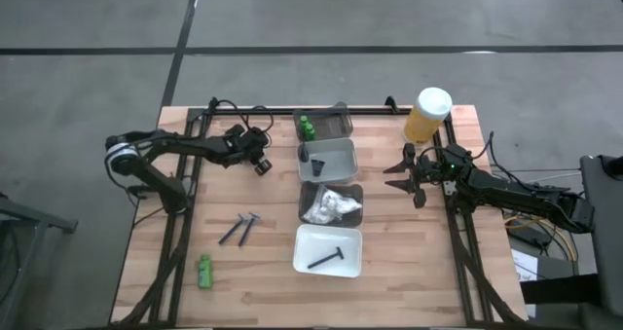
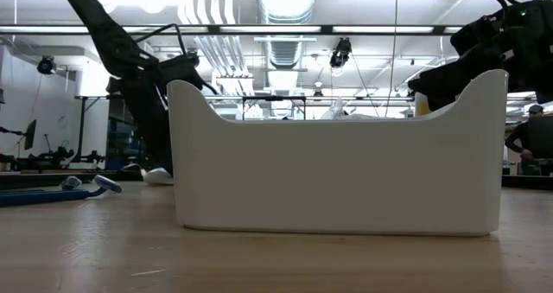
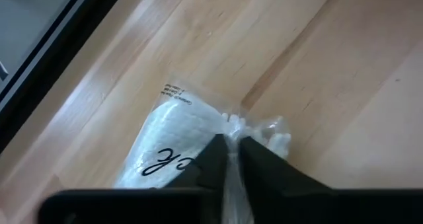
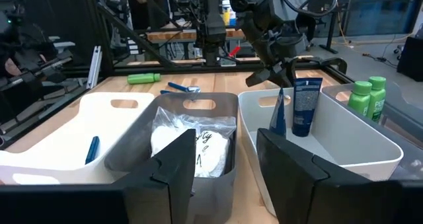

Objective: Pick & Place Travel size toiletries
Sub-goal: Put the white cotton pack into the bottom black bin

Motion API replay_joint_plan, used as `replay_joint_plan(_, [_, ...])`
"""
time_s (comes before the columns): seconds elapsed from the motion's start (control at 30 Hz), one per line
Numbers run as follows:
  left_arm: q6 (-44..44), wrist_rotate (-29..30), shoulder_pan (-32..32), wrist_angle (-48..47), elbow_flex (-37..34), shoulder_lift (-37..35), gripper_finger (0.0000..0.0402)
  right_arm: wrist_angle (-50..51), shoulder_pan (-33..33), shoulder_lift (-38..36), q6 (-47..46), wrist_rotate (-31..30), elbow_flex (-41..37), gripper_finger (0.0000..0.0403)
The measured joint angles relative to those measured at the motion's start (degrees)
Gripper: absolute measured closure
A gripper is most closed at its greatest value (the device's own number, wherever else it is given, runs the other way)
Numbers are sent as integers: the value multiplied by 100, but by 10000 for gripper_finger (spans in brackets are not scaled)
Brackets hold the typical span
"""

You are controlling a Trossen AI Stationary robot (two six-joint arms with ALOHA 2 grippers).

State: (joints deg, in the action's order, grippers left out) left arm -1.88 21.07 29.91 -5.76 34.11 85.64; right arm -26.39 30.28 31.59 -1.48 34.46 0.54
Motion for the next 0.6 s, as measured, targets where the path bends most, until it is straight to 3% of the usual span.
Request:
replay_joint_plan(0.1, [-55,-4,2,-23,-5,-59,391,1,0,0,0,0,0,260])
replay_joint_plan(0.6, [-162,-68,-140,-70,-77,-818,400,1,-2,0,0,0,-1,310])
